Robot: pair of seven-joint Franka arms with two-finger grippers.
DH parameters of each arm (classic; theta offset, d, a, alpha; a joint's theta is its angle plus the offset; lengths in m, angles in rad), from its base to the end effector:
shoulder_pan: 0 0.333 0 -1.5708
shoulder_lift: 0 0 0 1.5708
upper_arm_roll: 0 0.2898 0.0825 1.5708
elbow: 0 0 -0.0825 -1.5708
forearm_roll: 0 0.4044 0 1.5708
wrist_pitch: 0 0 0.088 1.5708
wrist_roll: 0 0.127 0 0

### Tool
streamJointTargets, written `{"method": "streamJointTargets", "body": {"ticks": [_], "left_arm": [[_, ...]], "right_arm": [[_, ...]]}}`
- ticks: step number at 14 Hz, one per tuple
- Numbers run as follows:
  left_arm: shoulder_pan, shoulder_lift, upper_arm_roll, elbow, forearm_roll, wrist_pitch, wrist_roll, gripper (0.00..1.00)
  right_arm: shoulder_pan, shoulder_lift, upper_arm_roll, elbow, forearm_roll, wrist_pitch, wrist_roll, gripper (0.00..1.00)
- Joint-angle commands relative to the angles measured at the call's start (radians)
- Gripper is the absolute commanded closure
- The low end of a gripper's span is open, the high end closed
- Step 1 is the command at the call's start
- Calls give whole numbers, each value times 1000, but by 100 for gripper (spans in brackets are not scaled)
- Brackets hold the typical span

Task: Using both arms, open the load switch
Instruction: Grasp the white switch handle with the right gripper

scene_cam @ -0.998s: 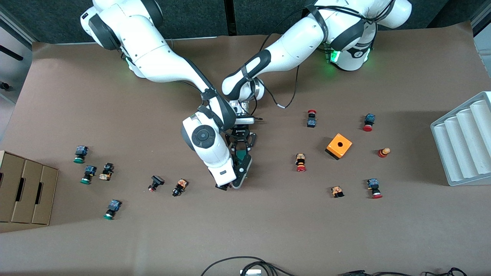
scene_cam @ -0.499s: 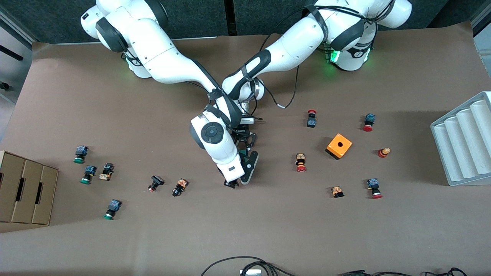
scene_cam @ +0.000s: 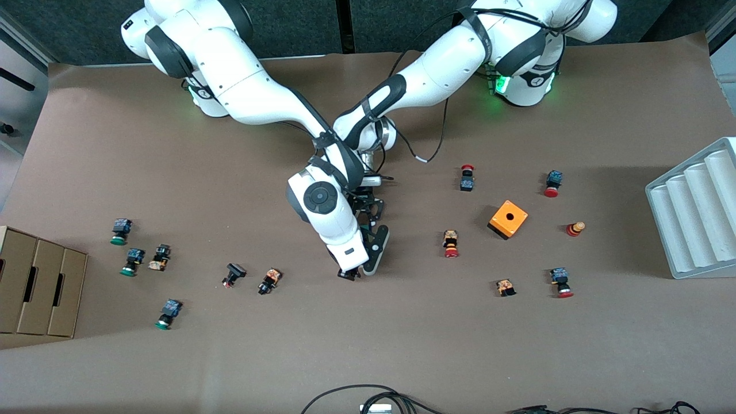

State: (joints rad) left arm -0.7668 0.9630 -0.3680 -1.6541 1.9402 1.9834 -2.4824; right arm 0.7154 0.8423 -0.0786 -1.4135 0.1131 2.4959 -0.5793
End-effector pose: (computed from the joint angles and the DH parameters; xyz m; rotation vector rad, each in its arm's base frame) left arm 0.3548 -0.5566 0.0349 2.6326 0.0572 1.7028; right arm 0.5985 0.4562 0.1714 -2.5770 -1.7020 -0.3763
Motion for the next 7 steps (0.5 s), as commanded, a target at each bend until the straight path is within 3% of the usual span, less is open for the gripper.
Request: {"method": "streamJointTargets", "body": {"ticks": [1,7], "left_arm": [[-8,7,9,8,14,17,-16,60],[-8,7,9,8,14,15,-16,60]], "right_arm": [[15,26,-7,18,-9,18,44,47],[19,27,-7,13,-4,18,47,52]]}}
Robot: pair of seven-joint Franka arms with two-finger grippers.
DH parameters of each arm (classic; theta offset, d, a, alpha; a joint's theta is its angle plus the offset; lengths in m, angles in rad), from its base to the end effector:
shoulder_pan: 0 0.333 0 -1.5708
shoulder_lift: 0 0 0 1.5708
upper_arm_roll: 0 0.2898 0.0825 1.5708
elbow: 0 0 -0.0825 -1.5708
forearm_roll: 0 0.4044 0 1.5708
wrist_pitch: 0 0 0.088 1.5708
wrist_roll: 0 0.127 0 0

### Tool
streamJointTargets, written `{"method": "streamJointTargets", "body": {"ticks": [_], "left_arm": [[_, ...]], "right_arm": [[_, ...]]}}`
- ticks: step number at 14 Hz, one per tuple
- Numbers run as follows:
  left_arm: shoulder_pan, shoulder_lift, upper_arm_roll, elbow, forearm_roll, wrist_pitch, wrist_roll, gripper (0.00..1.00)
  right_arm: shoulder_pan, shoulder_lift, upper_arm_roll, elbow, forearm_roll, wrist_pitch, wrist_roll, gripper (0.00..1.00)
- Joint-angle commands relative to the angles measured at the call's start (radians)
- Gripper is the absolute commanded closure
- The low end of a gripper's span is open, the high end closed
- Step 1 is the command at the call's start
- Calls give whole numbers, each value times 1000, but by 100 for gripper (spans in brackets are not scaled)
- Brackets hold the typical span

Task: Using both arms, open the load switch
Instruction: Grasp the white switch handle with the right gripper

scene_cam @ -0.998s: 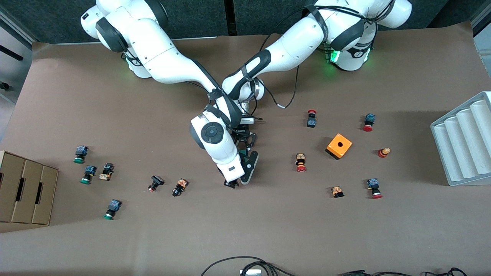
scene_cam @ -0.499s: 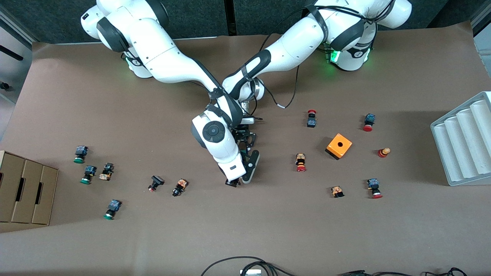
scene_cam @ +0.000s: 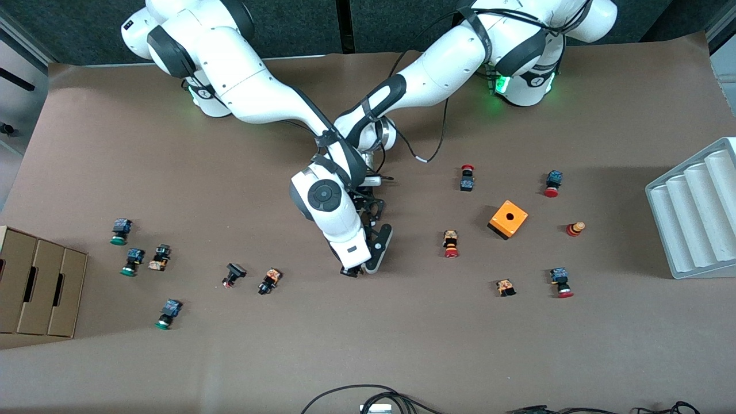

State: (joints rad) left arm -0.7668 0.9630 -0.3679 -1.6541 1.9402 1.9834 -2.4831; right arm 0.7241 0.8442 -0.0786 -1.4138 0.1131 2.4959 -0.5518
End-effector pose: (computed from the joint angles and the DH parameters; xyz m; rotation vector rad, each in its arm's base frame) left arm 0.3549 -0.5566 0.0349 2.6322 0.0582 1.7027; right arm 0.5942 0.4611 0.1698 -2.5899 -1.6758 -0.3716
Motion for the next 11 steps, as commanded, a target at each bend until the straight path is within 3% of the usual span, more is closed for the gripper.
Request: {"method": "streamJointTargets", "body": {"ticks": [1,6,11], "left_arm": [[-8,7,9,8,14,15,-16,60],[-8,7,9,10,14,17,-16,60],[-6,7,9,8,14,17,-14,60]], "right_arm": [[11,27,-7,9,-6,21,20,52],[9,26,-7,7,-82,27,15,52],[8,26,-7,3,-84,27,15,52]]}}
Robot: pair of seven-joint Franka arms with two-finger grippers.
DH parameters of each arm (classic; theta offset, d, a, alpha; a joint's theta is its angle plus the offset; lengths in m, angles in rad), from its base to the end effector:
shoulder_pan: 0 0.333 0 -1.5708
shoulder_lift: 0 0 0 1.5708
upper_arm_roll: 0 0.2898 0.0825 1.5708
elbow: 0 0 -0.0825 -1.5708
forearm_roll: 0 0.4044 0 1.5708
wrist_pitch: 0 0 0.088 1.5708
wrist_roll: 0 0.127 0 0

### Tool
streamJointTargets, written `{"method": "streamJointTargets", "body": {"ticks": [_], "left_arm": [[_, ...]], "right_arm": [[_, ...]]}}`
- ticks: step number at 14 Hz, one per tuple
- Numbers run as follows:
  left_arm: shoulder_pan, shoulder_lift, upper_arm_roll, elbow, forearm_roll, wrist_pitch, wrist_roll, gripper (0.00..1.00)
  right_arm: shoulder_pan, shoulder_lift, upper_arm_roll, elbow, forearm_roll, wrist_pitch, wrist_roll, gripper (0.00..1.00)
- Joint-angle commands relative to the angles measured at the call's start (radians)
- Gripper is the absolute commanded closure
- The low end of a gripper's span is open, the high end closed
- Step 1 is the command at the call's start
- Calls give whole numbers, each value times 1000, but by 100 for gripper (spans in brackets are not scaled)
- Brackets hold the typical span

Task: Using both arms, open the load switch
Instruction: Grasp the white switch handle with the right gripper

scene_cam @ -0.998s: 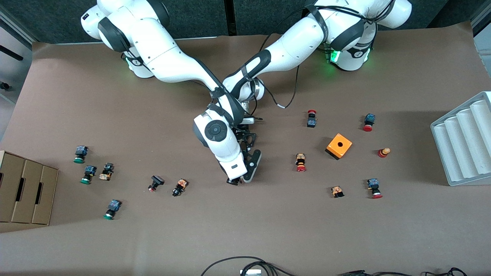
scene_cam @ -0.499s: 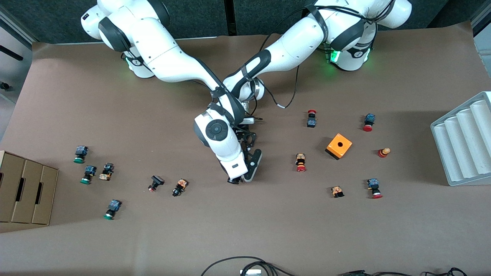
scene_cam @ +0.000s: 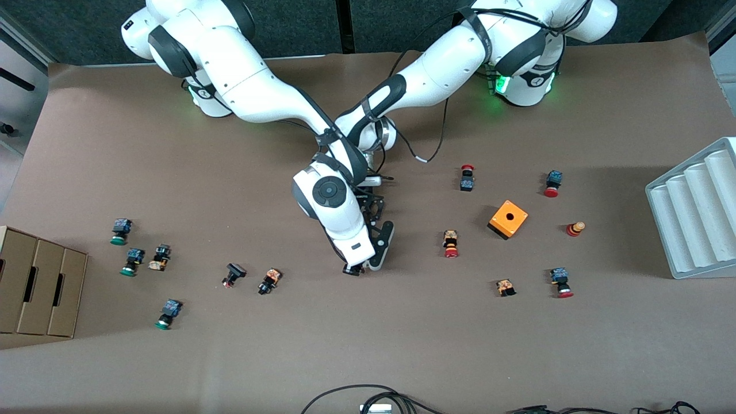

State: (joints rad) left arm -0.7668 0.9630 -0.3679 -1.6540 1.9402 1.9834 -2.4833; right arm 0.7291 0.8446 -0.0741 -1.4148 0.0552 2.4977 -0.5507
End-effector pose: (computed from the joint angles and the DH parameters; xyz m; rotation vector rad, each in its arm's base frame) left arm 0.3549 -0.5566 0.0349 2.6321 0.0585 1.7027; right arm 0.5902 0.4659 0.1691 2.5756 1.7565 0.3778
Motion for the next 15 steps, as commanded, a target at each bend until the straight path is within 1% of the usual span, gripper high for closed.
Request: {"method": "streamJointTargets", "body": {"ticks": [1,3,5,8,15], "left_arm": [[-6,7,9,8,14,17,-14,60],[-6,7,9,10,14,17,-14,60],[-6,7,9,10,14,17,-14,60],[-6,7,9,10,14,17,-12,59],[-5,7,9,10,14,17,-11,59]], "right_arm": [[3,25,-12,-1,-26,24,14,52],[-2,25,-12,-10,-25,20,15,58],[-2,27,-12,-19,-23,18,17,61],[-2,25,-12,-23,-23,15,18,62],[3,8,-9,-21,-15,12,18,63]]}}
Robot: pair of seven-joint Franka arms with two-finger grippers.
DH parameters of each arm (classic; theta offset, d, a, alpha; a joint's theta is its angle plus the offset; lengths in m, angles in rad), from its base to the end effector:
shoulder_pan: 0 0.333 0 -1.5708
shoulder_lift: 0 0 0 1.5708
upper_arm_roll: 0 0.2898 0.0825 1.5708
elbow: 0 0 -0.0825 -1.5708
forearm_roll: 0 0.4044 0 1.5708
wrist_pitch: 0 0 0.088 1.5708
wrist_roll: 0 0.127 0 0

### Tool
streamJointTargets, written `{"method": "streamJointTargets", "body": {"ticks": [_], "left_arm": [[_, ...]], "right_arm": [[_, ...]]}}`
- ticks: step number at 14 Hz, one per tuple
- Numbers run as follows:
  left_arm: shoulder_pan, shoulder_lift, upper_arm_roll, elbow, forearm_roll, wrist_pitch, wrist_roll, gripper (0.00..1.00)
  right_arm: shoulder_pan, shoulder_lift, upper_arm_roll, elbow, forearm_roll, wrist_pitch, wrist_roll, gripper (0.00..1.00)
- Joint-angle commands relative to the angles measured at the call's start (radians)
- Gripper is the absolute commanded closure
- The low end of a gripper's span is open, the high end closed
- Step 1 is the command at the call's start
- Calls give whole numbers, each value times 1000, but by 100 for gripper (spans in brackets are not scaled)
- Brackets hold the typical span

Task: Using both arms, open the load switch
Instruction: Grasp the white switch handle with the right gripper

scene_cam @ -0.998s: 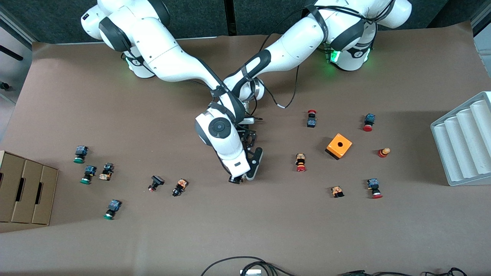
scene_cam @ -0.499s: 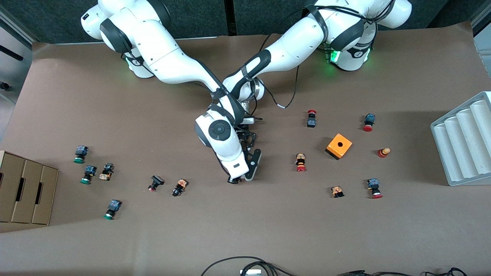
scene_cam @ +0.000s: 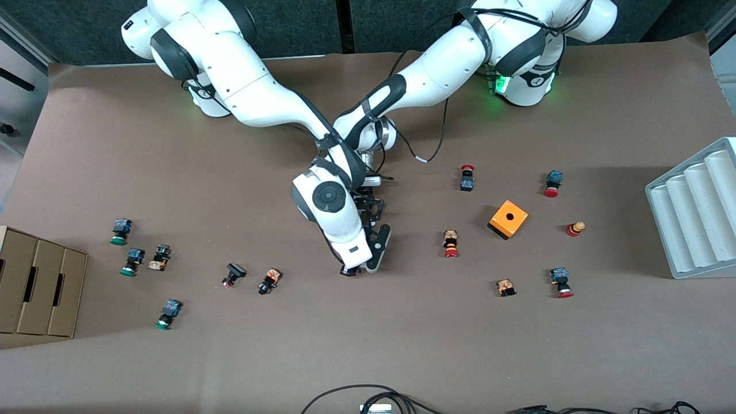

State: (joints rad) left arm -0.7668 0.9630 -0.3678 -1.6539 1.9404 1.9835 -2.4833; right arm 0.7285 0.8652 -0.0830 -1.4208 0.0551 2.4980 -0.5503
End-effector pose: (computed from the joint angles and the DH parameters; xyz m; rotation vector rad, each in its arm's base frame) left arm 0.3550 -0.5566 0.0350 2.6319 0.0584 1.7028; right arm 0.5900 0.4576 0.1512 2.5758 1.7455 0.3373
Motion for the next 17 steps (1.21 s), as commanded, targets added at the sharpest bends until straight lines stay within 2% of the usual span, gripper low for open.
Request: {"method": "streamJointTargets", "body": {"ticks": [1,17], "left_arm": [[-5,6,9,10,14,17,-11,59],[-3,6,9,10,14,17,-9,58]], "right_arm": [[3,-14,0,-15,-15,13,16,63],[15,-32,6,-12,-14,13,50,63]]}}
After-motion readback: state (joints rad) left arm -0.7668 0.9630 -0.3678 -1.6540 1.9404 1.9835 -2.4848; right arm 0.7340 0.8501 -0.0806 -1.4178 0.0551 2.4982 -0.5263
